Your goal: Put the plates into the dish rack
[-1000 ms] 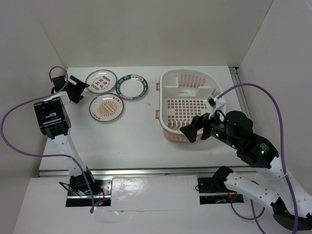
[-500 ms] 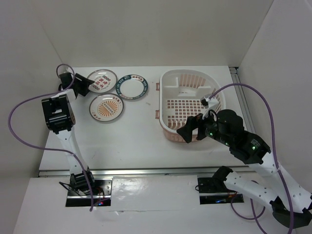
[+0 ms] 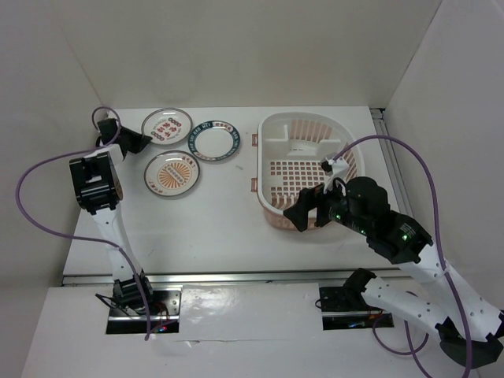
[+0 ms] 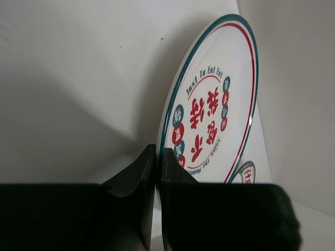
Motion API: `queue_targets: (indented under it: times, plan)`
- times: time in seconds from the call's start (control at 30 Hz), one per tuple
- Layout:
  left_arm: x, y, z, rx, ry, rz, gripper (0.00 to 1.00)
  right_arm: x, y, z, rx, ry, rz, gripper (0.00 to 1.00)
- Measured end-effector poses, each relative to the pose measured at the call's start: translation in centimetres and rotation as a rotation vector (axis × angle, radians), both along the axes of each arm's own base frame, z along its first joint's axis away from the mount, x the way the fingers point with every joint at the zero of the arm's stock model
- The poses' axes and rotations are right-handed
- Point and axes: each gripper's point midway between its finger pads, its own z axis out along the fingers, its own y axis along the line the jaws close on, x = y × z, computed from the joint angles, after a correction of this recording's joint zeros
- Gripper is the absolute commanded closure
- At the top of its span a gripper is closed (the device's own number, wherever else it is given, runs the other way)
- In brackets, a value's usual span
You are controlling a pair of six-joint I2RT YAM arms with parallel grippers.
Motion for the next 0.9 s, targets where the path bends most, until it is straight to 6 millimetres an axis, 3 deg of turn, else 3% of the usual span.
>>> queue_targets:
  times: [0.13,0.27,0.33,0.43,0.6,0.7,0.8,0.9]
  plan:
    - [-1.3,-0.5,0.2,-0.019,-0.003,0.013,1.00,0.1,0.1,-0.8,-0.012,0.018,-0.003,0.00]
    - [-4.5,-1.3,2.2,-0.001,0.019,0.027,1.00,1.0,0.4,-1.3,-0.007,0.014,-0.031,0.00]
    - [-6.1,-1.7,4.4,0.021,0.004,0.032,1.00,1.8,0.6,-1.8,-0.006,0.001,-0.050,0.00]
    - [-8.1,-2.2,9.5,0.083,-0.087,0.034,1.00,2.8,1.0,-3.3,-0.020,0.005,-0.071,0.00]
    - [-11.0,-2.7,20.8,0.216,-0.316,0.041,1.00,3.8,2.1,-5.2,-0.025,0.011,-0.063,0.00]
    - [-13.9,-4.2,26.3,0.266,-0.435,0.018,1.00,4.4,3.3,-4.2,0.003,-0.041,-0.022,0.00]
    - [-18.1,-7.0,28.6,0.295,-0.502,-0.023,1.00,5.1,4.6,-2.0,0.046,-0.118,0.018,0.00]
    - [-22.3,-11.9,27.8,0.284,-0.518,-0.161,1.00,6.1,6.0,0.8,0.084,-0.198,0.058,0.00]
